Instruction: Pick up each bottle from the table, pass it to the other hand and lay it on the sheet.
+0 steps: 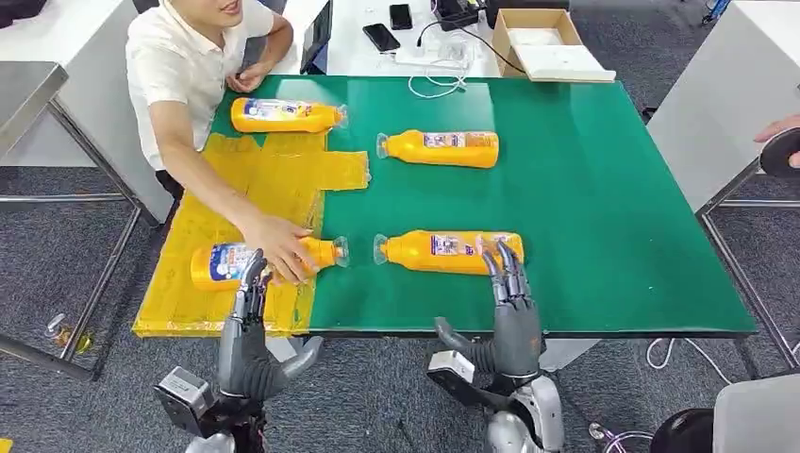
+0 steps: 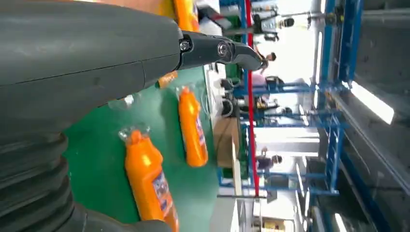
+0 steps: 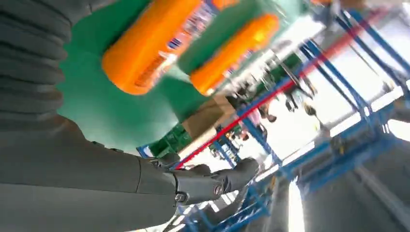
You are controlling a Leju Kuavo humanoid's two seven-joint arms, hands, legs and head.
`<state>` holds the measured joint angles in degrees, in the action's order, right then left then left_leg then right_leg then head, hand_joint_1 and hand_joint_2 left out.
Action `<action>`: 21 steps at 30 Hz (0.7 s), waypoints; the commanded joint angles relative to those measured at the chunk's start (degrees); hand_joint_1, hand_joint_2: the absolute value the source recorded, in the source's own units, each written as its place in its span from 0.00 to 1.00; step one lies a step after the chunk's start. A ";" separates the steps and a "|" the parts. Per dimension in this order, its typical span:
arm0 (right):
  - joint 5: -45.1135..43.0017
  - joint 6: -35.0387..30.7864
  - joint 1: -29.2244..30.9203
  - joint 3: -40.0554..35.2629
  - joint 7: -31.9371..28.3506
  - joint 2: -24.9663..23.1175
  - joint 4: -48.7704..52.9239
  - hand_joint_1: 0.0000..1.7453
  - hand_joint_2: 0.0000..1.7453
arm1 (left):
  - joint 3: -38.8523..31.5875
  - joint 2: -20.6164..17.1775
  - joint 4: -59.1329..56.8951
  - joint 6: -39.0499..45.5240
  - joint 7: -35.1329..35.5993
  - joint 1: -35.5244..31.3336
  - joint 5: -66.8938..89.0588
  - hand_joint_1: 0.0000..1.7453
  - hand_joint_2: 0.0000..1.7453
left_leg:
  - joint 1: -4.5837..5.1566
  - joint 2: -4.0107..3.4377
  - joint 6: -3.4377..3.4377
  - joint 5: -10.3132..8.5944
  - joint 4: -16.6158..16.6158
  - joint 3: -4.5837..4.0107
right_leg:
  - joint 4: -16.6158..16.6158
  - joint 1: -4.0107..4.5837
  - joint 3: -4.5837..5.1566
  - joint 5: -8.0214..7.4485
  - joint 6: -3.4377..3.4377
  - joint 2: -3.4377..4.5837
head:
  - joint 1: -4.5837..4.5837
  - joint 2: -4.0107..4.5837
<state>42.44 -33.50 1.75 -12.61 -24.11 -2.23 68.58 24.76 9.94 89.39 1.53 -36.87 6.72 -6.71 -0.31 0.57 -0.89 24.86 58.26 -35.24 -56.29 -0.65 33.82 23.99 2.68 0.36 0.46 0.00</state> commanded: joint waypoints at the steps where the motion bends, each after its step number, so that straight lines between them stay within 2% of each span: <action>1: 7.89 -3.38 15.68 1.51 3.26 4.04 -32.65 0.00 1.00 | 2.12 -1.18 -5.52 -2.37 0.90 -3.92 -0.22 0.00 1.00 | 0.01 -0.14 0.00 -0.02 -0.18 0.40 | 0.21 0.01 -0.38 -0.06 -0.07 0.06 | 0.00 0.00; 6: 10.86 -0.16 20.14 1.56 7.13 5.69 -37.94 0.00 1.00 | 2.73 -1.04 -6.36 -3.71 1.25 -4.65 -0.04 0.00 1.00 | 0.12 -0.07 -0.07 -0.04 -0.10 0.32 | 0.09 -0.10 -0.30 -0.03 -0.02 0.00 | 0.00 0.00; 11: 10.85 0.02 20.37 1.57 7.13 5.75 -38.03 0.00 1.00 | 2.74 -1.01 -6.39 -3.71 1.25 -4.69 -0.04 0.00 1.00 | 0.11 -0.05 -0.07 -0.01 -0.06 0.33 | 0.06 -0.10 -0.32 0.01 -0.03 -0.01 | 0.02 0.00; 12: 12.54 0.61 21.73 0.92 9.26 6.03 -40.39 0.00 1.00 | 3.09 -1.17 -6.90 -4.32 1.37 -5.14 0.08 0.00 1.00 | 0.11 0.00 -0.07 -0.03 -0.06 0.27 | 0.06 -0.10 -0.28 0.01 -0.01 -0.05 | 0.00 0.00; 15: 14.43 0.96 25.34 0.55 10.21 6.52 -44.50 0.00 1.00 | 3.60 -1.05 -8.18 -4.95 1.19 -6.36 0.17 0.00 1.00 | 0.12 -0.03 -0.09 -0.06 -0.03 0.16 | 0.02 -0.11 -0.15 -0.04 0.02 0.00 | 0.02 0.00; 21: 18.23 0.93 27.81 -1.33 13.88 6.55 -47.02 0.00 1.00 | 4.45 -0.98 -8.59 -6.14 1.75 -7.17 -0.26 0.00 1.00 | 0.13 -0.08 -0.09 -0.06 -0.02 0.15 | 0.01 -0.12 -0.13 -0.05 0.00 0.03 | 0.02 0.00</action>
<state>57.31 -32.63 22.76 -11.50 -13.48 4.04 31.91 27.04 9.99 85.48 -3.58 -35.76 2.75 -6.47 -0.21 0.58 -1.03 24.76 58.29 -35.28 -56.30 -0.77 33.85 23.91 2.78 0.36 0.48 0.00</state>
